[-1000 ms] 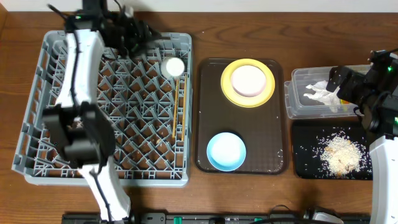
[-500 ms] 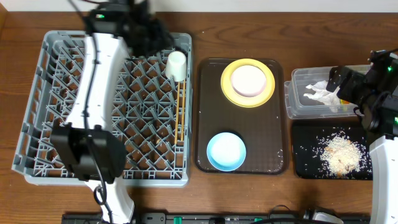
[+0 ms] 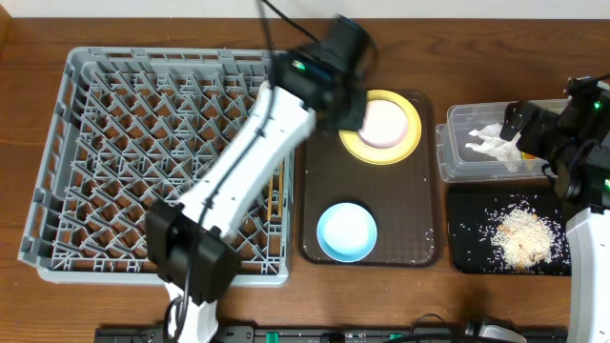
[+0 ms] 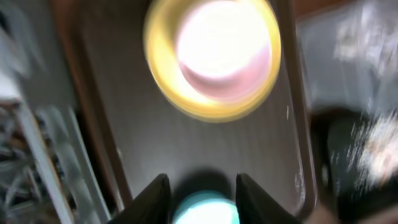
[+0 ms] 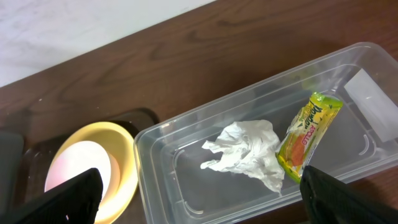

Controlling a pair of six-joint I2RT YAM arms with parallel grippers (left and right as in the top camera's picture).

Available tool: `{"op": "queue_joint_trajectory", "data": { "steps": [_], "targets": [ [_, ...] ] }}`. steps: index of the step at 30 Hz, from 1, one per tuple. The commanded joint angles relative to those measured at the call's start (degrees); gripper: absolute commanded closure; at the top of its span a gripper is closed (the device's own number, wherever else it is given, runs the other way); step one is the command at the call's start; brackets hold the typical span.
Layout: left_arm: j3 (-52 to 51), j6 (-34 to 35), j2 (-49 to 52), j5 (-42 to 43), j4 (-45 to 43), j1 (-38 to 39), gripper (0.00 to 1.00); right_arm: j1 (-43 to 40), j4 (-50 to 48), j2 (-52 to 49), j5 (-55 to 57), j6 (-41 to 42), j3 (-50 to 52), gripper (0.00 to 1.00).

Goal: Sort waste into correct bins and load items into the dishwasher rack
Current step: 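Move the left gripper to the blue bowl and grasp its rim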

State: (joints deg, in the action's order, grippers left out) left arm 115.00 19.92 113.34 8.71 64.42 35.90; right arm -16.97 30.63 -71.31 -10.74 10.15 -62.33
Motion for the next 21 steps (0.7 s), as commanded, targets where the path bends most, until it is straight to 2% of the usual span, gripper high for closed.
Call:
{"op": "queue_joint_trajectory", "data": {
  "steps": [1,5,9,17,21],
  "targets": [
    [-1.22,0.7,0.13,-2.38,4.57,2.93,0.67,-0.22,0.07,0.15,-0.26,-0.59,-0.98,0.01],
    [-3.23,2.4,0.13,-2.84,11.82,6.95,0.68,-0.22,0.07,0.15,-0.26,-0.59,-0.98,0.01],
    [-6.82,4.83,0.13,-3.87,14.45,10.88,0.67,-0.22,0.09,0.15,-0.26,-0.59,-0.98,0.01],
    [-16.63,13.94,0.13,-3.8,10.6,18.27,0.66,-0.22,0.09,0.15,-0.26,-0.59,-0.98,0.01],
    [-20.9,15.02,0.13,-3.82,6.08,22.38,0.66,-0.22,0.09,0.15,-0.24,-0.59,-0.98,0.01]
  ]
}}
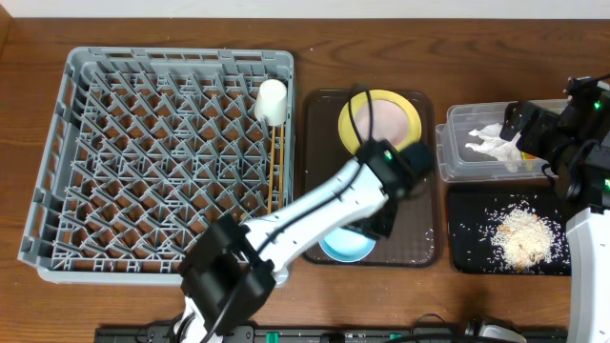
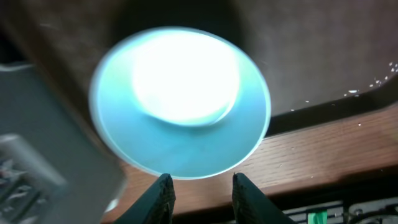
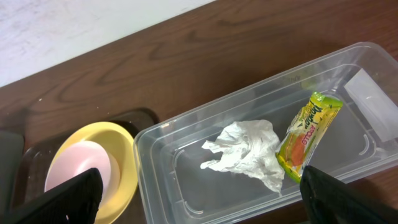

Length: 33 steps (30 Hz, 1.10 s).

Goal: Sort waste into correct bins and load items into the dishwasher rack
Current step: 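Move the left gripper to the blue bowl and grasp its rim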

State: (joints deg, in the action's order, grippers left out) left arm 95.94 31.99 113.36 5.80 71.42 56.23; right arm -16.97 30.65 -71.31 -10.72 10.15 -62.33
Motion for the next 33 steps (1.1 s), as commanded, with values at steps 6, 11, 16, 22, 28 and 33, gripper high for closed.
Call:
{"op": "queue_joint_trajectory", "data": {
  "steps": [6,11,16,22,28,33],
  "targets": [
    [-5.03,6.43,0.11,-0.96,-6.03,5.57,0.62,-0.22,0.07,0.15,-0.28,-0.59,-0.98,0.01],
    [-8.55,9.79,0.11,-2.12,-12.15,5.77,0.62,-0.22,0.07,0.15,-0.28,-0.59,-0.98,0.01],
    [-10.27,10.36,0.11,-7.23,-14.34,5.79,0.62,-0.22,0.07,0.15,-0.28,-0.59,-0.98,0.01],
    [-10.45,10.4,0.13,-9.92,-15.56,5.92,0.62,-0.22,0.07,0.15,-0.28,-0.59,-0.98,0.01],
    [-12.66,12.02,0.13,-9.94,-18.47,6.99,0.63,-0.22,0.07,0.15,-0.28,-0.59,-0.98,0.01],
    [-15.56,12.28,0.13,-9.97,-21.57,7.13,0.74,-0.22,0.07,0.15,-0.26,-0.59,-0.98,0.01]
  ]
}}
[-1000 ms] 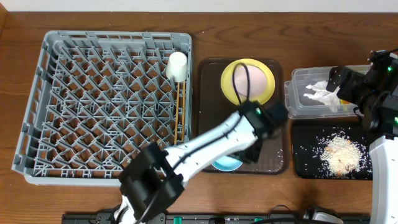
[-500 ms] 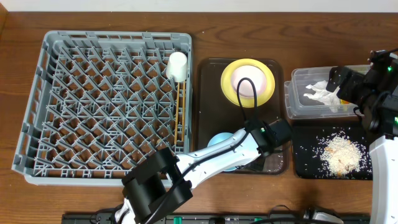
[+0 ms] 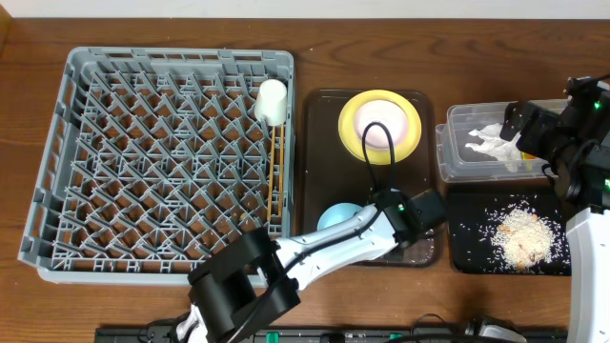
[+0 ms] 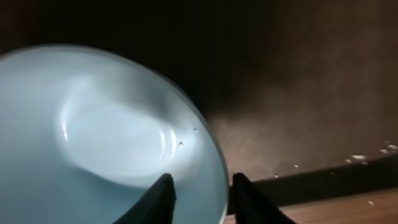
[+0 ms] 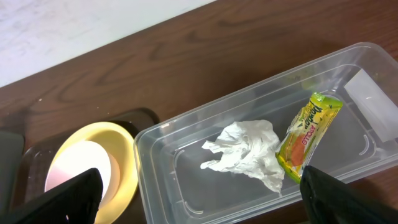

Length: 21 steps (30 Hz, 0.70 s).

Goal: Sort waste into correct bins and load items into the dishwasher rack
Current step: 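Move the left gripper to the blue bowl and grasp its rim, then carry the blue bowl to the rack and set it beside the cup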

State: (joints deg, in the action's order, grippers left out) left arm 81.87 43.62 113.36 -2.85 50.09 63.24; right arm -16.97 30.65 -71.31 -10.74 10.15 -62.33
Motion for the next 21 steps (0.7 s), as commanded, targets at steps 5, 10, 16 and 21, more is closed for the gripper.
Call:
{"op": "queue_joint_trajectory", "data": {
  "steps": [5,10,16,21],
  "targets": [
    [-1.84,0.63,0.13,-2.21,-0.81,0.11,0.8,-0.22,0.07,0.15,-0.26,-0.59,-0.98,0.01],
    [-1.84,0.63,0.13,-2.62,-1.14,0.11,0.8,-0.22,0.07,0.15,-0.26,-0.59,-0.98,0.01],
    [-2.03,0.63,0.13,-2.58,-1.14,0.11,0.94,-0.22,0.07,0.15,-0.26,-0.59,-0.98,0.01],
    [-1.44,-2.89,-1.7,-0.5,-1.14,-0.61,0.94,-0.22,0.07,0.15,-0.26,-0.59,-0.98,0.01]
  ]
}}
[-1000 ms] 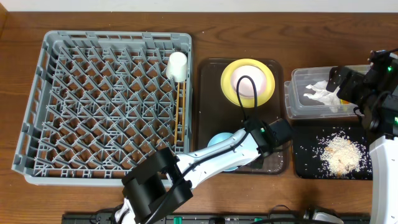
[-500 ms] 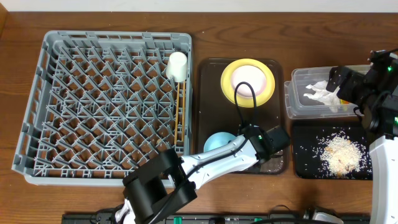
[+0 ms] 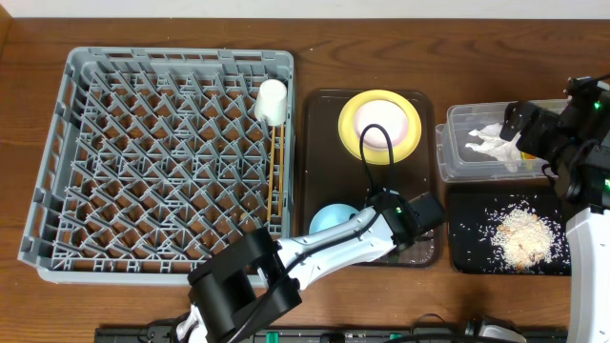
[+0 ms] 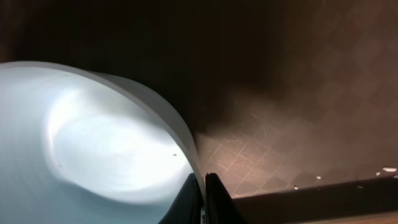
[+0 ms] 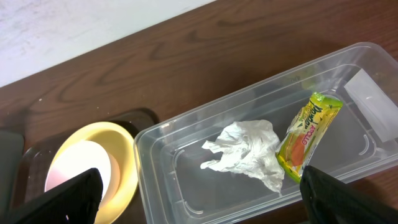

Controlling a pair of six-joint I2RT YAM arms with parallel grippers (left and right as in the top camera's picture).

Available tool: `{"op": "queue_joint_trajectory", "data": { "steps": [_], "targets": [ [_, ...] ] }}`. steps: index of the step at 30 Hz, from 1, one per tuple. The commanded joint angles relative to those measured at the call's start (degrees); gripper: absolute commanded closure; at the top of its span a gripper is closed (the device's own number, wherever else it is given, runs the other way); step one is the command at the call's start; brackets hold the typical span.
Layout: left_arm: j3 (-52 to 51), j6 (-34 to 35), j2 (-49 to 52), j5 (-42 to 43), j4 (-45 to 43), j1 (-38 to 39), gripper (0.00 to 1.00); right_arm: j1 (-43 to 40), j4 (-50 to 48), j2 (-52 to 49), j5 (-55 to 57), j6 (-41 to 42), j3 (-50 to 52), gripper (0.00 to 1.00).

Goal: Sort waste into correct bins and load items into the dishwasher rack
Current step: 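Carry the blue bowl to the rack and set it beside the cup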

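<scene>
My left gripper (image 4: 200, 202) is shut on the right rim of the light blue bowl (image 4: 87, 149), one finger inside and one outside. The bowl (image 3: 329, 219) is tipped up on the brown tray (image 3: 424, 252). Further back on that tray a pink bowl (image 3: 386, 122) sits in a yellow bowl (image 3: 348, 129). A white cup (image 3: 271, 100) stands in the grey dishwasher rack (image 3: 143, 152). My right gripper (image 5: 199, 205) hangs wide open above the clear bin (image 5: 186, 180), which holds a crumpled tissue (image 5: 249, 152) and a yellow wrapper (image 5: 308, 134).
A black tray (image 3: 467, 257) with spilled rice (image 3: 519, 236) lies at the right front, below the clear bin (image 3: 446, 152). The table's front edge runs close below the brown tray.
My left gripper has shut on the blue bowl's rim, and the bowl now stands tilted up and a little further left. The right arm has not moved.
My left gripper was open over the yellow and pink bowls, near the rack's cup. Then it hung open above the blue bowl. Then it was low at the bowl's right rim, still open, and now it grips that rim. The right gripper stayed over the clear bin.
</scene>
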State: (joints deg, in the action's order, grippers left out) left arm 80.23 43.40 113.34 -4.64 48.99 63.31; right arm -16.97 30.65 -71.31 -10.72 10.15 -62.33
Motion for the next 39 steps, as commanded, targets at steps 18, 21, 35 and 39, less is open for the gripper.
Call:
{"op": "queue_joint_trajectory", "data": {
  "steps": [18,21,35,39],
  "targets": [
    [3.91,-17.31,-28.57,56.11,-5.51,-45.11,0.94,-0.22,0.07,0.15,-0.28,-0.59,-0.98,0.01],
    [3.39,-17.9,-27.15,66.58,-9.49,-53.75,0.94,-0.22,0.07,0.15,-0.28,-0.59,-0.98,0.01],
    [2.71,-17.16,-9.7,83.1,-18.71,-63.82,0.94,-0.22,0.07,0.15,-0.26,-0.59,-0.98,0.01],
    [2.71,-17.03,-4.7,83.12,-18.73,-65.4,0.94,-0.22,0.07,0.15,-0.28,-0.59,-0.98,0.01]
  ]
}}
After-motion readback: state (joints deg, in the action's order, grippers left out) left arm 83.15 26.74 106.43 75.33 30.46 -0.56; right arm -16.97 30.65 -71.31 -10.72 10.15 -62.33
